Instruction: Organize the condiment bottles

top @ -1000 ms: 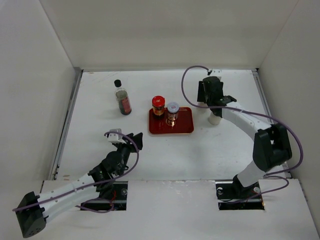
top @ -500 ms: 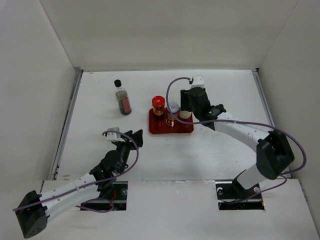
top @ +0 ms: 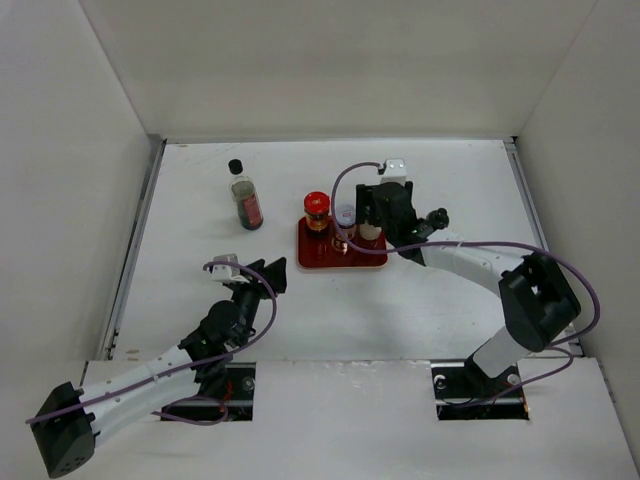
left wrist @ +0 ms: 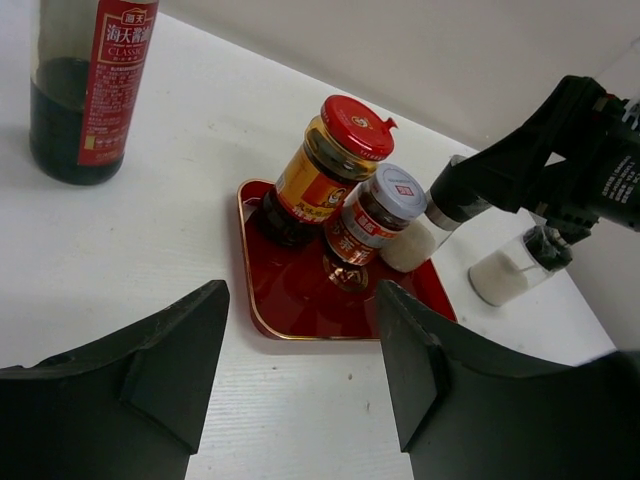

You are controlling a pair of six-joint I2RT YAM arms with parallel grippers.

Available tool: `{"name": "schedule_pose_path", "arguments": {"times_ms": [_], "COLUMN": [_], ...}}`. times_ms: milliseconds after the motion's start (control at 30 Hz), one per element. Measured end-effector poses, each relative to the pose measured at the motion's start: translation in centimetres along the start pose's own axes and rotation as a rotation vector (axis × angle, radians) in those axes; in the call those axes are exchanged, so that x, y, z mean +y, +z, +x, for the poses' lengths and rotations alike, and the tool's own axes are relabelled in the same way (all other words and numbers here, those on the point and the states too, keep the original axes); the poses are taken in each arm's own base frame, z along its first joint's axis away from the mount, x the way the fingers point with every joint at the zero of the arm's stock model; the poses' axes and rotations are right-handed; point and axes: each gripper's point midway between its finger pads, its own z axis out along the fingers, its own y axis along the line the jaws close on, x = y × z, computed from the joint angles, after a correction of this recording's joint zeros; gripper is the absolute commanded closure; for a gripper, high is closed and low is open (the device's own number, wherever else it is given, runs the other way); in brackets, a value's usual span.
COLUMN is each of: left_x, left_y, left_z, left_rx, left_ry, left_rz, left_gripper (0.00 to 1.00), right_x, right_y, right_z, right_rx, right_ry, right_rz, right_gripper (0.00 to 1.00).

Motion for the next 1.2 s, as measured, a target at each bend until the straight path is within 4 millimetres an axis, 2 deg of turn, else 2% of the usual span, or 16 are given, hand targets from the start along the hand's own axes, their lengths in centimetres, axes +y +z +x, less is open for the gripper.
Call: {"name": "schedule_pose_path", "arguments": {"times_ms": [100,167,233,333,467,533,600,700,767,867,1000,1200], "left_x": [0.1,0.1,0.1,0.2,0.2,0.2,0.2,0.3,0.3,0.3,0.4,0.4], "left_y": [0.0,0.0,0.0,0.1,0.1,0.1,0.1,0.2,0.2,0.2,0.2,0.3], "left_z": [0.0,0.0,-0.1,-0.1,-0.1,-0.2,-0.1,-0.1,-0.1,-0.1,-0.1,-0.2], "left_rx": [-0.001,-0.002,-0.002,-0.005,-0.005,-0.006,-0.006,-0.006,-0.005,-0.005,-0.004,-0.011], "left_ry": [0.001,0.000,0.000,0.001,0.000,-0.001,-0.001,0.002,0.003,0.002,0.004,0.000], "left_rz": [-0.002,-0.002,-0.003,-0.007,-0.007,-0.007,-0.007,-0.011,-0.011,-0.011,-0.013,-0.015], "left_gripper": [0.36,0.34,0.33,0.33,0.33,0.32,0.32,0.32,0.32,0.32,0.31,0.31], "right_x": [0.1,-0.1,-0.6,-2.5,-8.2,-11.4,-13.5,-15.6,-16.3,-16.3,-15.8,-15.9], "right_y": [0.0,-0.4,-1.4,-4.3,-7.9,-9.0,-9.3,-8.3,-7.1,-5.7,-3.9,-2.3], "right_z": [-0.7,-1.0,-1.3,-2.5,-4.5,-4.4,-3.3,-1.0,0.7,2.8,3.7,4.5], "right_rx": [-0.025,-0.034,-0.048,-0.096,-0.197,-0.225,-0.213,-0.145,-0.081,-0.006,0.052,0.094], "right_ry": [0.016,0.022,0.033,0.088,0.195,0.235,0.245,0.234,0.222,0.214,0.214,0.222], "right_rz": [0.001,0.003,0.003,0.011,0.119,0.205,0.271,0.336,0.347,0.334,0.307,0.305], "right_gripper": [0.01,0.00,0.00,0.00,0.00,0.00,0.00,0.00,0.00,0.00,0.04,0.35]}}
